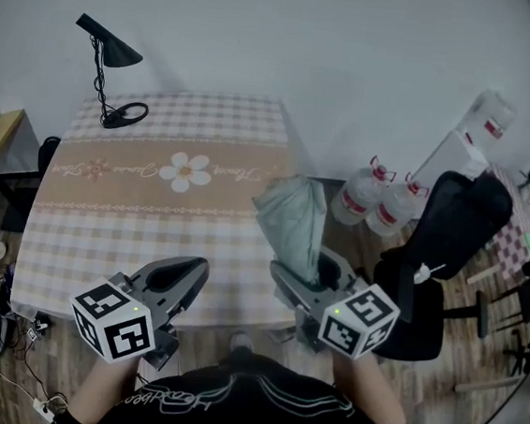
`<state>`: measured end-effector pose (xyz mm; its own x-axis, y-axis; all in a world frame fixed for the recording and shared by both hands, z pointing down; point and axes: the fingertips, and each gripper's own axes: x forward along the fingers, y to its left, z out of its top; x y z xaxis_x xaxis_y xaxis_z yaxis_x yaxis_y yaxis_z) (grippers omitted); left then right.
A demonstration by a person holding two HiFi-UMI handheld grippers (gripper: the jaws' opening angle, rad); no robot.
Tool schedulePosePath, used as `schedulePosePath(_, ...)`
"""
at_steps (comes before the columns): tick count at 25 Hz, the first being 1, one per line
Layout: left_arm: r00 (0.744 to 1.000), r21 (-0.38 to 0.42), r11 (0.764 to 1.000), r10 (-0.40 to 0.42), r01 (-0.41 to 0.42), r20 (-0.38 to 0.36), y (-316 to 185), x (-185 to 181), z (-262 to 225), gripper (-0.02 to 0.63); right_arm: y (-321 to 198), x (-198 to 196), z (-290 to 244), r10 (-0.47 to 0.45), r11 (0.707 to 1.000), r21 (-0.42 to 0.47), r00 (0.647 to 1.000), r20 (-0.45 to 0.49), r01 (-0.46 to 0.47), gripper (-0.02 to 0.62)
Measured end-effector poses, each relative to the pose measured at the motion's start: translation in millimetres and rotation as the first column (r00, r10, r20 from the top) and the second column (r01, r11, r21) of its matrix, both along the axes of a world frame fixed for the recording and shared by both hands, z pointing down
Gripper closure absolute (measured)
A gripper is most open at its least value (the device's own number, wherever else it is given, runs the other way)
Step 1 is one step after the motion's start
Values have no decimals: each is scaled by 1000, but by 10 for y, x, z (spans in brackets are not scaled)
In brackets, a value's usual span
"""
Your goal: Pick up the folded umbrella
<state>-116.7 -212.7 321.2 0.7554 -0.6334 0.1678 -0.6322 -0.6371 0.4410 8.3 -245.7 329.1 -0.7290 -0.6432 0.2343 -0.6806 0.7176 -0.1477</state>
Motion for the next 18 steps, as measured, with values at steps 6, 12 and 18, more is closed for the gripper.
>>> schedulePosePath(6, 1000, 30, 999, -10, 10, 5, 85, -15, -137, 609, 90, -3, -136, -17, 1000, 9, 999, 40, 16, 316)
schedulePosePath(12, 1000, 65, 998, -15, 13, 23, 87, 79, -260, 609, 88, 134, -246, -28, 999, 27, 997, 69, 26, 316)
schedulePosePath(18, 999, 80, 997, -14, 11, 36, 143, -21, -333, 609, 136, 14, -332, -33, 998, 46, 997, 71, 30, 316)
